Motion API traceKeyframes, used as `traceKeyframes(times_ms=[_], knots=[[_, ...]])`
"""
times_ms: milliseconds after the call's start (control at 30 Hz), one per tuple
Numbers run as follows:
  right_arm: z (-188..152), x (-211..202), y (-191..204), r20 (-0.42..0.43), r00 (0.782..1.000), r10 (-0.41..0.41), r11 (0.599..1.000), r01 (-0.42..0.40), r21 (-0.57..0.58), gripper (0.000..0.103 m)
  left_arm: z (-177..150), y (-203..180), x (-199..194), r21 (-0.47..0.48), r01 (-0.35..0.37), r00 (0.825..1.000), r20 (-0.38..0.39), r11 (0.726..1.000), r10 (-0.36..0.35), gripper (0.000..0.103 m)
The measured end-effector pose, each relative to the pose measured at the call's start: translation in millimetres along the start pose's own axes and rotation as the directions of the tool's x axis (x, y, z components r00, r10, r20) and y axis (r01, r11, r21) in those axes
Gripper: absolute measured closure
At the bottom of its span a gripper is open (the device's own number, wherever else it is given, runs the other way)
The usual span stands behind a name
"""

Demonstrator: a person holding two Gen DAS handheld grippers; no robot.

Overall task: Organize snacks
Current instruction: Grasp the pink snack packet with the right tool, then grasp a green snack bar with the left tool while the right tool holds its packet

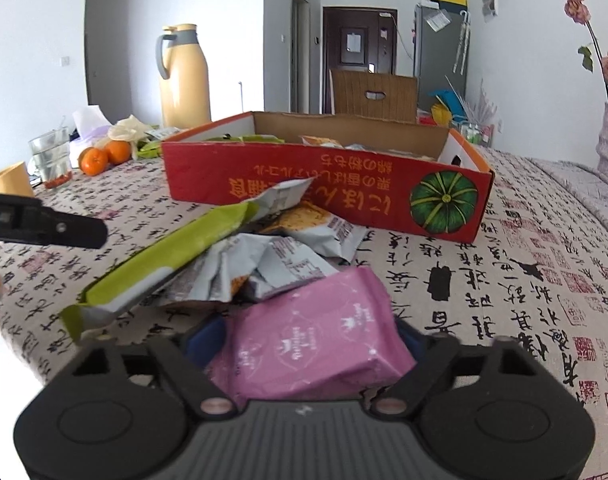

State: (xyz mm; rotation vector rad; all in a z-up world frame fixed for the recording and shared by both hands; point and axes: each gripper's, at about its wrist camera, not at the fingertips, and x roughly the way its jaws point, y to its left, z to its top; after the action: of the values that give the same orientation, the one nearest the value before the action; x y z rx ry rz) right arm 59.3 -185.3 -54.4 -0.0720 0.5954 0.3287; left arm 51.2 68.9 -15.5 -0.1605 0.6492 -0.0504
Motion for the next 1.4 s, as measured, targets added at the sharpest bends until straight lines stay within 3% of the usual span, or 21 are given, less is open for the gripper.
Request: traceKeyframes(times_ms=[33, 100, 133, 233, 500, 1167, 1233, 1400], knots=[[0, -2, 0, 0.002, 1.0, -0.001, 1.0, 0.001, -0.005, 0.029, 0, 0, 0, 0.0, 0.0, 1.0, -0.001, 1.0, 0.0, 0.0], [-1, -5, 0, 0.005, 1.0, 0.004, 1.0, -0.004, -0.009, 0.049, 0, 0, 0, 0.0, -0.001, 1.0, -0.001, 1.0, 0.001, 0.0], [0, -7, -1, 0.004, 1.0, 0.013, 1.0, -0.012, -0.005, 0.053, 0, 0, 1, -0.001, -0.002, 1.0, -0.002, 1.0, 0.002, 0.0], [-2, -11, -3, 0.006, 1.0, 0.006, 1.0, -0.006, -0.01, 0.057, 0, 1, 2, -0.006, -0.008, 1.0, -0.007, 1.0, 0.008, 0.0], [-1, -22, -18, 0.034, 0.999, -0.008, 0.999, 0.007, 0.033, 0.082, 1, -3, 7, -0.009, -0.007, 1.0, -0.023, 1.0, 0.007, 0.0], [-1, -29, -43, 0.077, 0.996, -0.037, 0.995, 0.029, 0.098, 0.084, 3, -47, 37, 0.022, 0.078, 0.993, -0.09, 0.997, -0.076, 0.0], [-1, -29, -43, 0.079, 0.996, -0.034, 0.995, 0.026, 0.097, 0.084, 2, -48, 40, 0.014, 0.08, 0.992, -0.099, 0.997, -0.078, 0.004], [-1, -28, -43, 0.08, 0.996, -0.027, 0.995, 0.019, 0.099, 0.084, 0, -52, 43, 0.011, 0.106, 0.989, -0.101, 0.994, -0.104, 0.027]])
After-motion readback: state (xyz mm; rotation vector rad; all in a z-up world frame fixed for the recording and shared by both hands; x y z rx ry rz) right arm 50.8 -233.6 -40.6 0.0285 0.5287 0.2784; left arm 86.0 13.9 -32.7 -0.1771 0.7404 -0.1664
